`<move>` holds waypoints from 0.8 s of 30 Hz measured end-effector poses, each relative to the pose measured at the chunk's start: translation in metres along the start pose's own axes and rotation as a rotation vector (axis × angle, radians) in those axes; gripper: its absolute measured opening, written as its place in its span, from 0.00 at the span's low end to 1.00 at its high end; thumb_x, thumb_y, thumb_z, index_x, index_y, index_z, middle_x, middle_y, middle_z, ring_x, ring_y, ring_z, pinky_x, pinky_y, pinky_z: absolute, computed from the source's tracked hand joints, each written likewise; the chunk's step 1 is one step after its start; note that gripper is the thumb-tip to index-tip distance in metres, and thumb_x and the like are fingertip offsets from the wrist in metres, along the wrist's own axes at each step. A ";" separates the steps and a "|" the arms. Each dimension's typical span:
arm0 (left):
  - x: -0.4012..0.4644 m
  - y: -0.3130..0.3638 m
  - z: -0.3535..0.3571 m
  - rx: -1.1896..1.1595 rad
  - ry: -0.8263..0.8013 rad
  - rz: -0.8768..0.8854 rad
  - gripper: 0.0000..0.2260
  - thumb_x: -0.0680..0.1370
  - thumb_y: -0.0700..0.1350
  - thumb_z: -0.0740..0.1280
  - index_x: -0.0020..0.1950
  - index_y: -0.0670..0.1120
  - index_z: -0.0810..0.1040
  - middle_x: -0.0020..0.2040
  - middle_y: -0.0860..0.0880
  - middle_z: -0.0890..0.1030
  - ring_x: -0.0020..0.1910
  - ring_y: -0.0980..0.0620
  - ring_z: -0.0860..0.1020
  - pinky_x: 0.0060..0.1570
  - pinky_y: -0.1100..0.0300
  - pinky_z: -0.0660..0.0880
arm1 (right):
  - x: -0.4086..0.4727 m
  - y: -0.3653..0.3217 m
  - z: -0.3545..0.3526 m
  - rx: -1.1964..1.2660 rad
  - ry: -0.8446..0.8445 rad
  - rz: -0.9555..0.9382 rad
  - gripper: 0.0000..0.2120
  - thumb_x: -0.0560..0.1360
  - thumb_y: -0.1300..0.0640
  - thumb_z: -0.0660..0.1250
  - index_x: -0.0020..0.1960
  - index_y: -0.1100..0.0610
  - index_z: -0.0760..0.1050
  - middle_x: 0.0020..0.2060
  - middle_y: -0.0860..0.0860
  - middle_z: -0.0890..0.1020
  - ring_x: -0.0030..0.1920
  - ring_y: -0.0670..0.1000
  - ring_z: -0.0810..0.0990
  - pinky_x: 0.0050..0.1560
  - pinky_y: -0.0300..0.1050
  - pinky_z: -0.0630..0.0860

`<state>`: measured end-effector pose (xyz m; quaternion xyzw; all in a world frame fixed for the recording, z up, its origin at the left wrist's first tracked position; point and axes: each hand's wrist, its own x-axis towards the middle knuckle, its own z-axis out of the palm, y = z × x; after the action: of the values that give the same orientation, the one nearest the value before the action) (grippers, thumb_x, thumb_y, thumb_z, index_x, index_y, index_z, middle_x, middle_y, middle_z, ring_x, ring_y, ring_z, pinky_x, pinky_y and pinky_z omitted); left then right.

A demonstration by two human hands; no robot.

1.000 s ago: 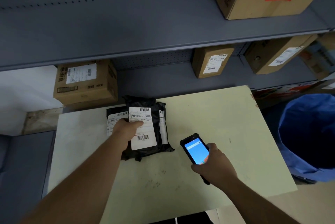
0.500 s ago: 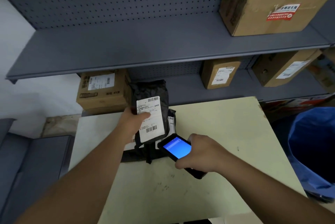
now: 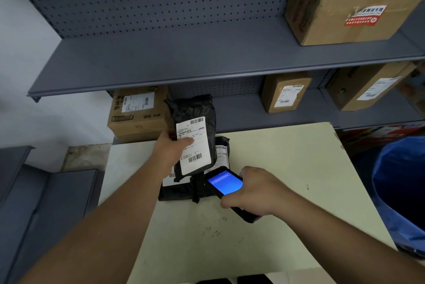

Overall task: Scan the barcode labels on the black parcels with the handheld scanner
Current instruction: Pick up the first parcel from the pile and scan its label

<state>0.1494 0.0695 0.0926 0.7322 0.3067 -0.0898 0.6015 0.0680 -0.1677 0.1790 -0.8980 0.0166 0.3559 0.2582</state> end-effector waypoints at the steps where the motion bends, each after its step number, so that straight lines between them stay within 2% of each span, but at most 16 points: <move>1: 0.000 -0.001 0.000 -0.003 -0.002 -0.001 0.23 0.74 0.42 0.79 0.67 0.47 0.77 0.57 0.48 0.86 0.52 0.46 0.86 0.56 0.42 0.84 | -0.001 0.000 0.001 0.006 0.001 0.003 0.23 0.64 0.39 0.77 0.46 0.51 0.72 0.47 0.47 0.80 0.47 0.51 0.81 0.39 0.46 0.73; 5: 0.000 -0.003 -0.001 -0.006 -0.015 0.005 0.23 0.74 0.42 0.78 0.68 0.47 0.77 0.58 0.48 0.86 0.53 0.46 0.86 0.56 0.44 0.83 | -0.003 0.002 0.005 0.025 0.004 0.012 0.24 0.62 0.39 0.77 0.47 0.52 0.72 0.47 0.50 0.83 0.49 0.53 0.83 0.38 0.46 0.73; 14: -0.002 -0.009 -0.003 -0.018 -0.008 -0.002 0.23 0.74 0.43 0.78 0.67 0.47 0.77 0.57 0.48 0.87 0.51 0.46 0.87 0.53 0.43 0.85 | -0.006 0.008 0.012 0.015 -0.017 0.020 0.24 0.63 0.41 0.78 0.51 0.51 0.73 0.48 0.48 0.83 0.50 0.50 0.84 0.40 0.46 0.75; 20: 0.000 -0.012 -0.001 -0.003 -0.021 -0.010 0.21 0.75 0.43 0.78 0.66 0.47 0.77 0.57 0.48 0.86 0.50 0.46 0.87 0.49 0.46 0.85 | -0.007 0.014 0.014 0.039 -0.009 0.029 0.24 0.64 0.41 0.78 0.51 0.51 0.74 0.47 0.47 0.82 0.50 0.50 0.83 0.39 0.45 0.75; 24: -0.002 -0.013 0.010 -0.020 -0.048 -0.009 0.18 0.77 0.41 0.76 0.64 0.49 0.76 0.52 0.51 0.85 0.48 0.49 0.85 0.44 0.52 0.82 | -0.005 0.025 0.012 0.060 -0.007 0.057 0.25 0.63 0.40 0.78 0.51 0.51 0.73 0.48 0.48 0.82 0.50 0.51 0.84 0.41 0.46 0.76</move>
<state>0.1433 0.0611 0.0806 0.7225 0.2962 -0.1071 0.6155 0.0508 -0.1848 0.1635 -0.8878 0.0517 0.3656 0.2748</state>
